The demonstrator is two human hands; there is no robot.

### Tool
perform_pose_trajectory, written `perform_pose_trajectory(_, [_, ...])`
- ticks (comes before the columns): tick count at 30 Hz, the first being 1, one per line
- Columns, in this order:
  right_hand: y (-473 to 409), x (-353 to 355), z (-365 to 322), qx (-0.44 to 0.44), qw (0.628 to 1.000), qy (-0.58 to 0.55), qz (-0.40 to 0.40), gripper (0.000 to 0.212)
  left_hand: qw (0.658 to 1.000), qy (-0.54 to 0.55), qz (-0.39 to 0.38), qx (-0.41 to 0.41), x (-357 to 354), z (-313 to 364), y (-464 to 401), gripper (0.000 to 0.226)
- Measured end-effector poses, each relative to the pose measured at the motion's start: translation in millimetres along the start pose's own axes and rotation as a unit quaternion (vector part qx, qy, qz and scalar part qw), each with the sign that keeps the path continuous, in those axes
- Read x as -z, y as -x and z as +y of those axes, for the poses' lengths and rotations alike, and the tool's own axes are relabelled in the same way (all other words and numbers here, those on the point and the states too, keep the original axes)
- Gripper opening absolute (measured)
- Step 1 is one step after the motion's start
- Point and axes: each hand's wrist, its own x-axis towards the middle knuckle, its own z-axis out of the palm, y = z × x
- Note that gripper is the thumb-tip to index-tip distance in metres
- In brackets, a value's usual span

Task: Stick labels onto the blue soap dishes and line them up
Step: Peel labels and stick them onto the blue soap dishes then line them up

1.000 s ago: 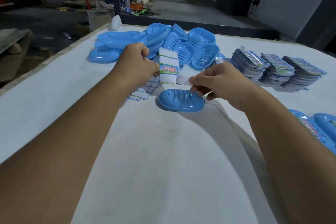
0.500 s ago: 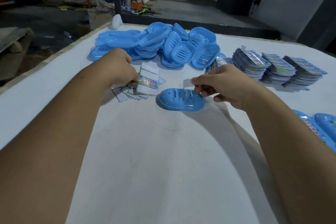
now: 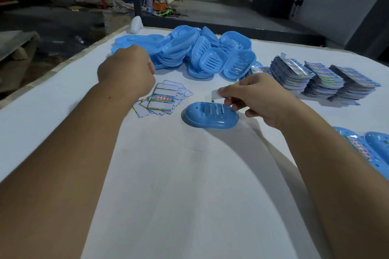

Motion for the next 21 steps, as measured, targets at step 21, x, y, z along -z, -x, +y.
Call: perform_pose_trajectory(21, [0, -4, -2, 0.102, 0.993, -0.044, 0.032, 0.022, 0.879, 0.411, -0.239, -0.036, -6, 58, 40, 0.015])
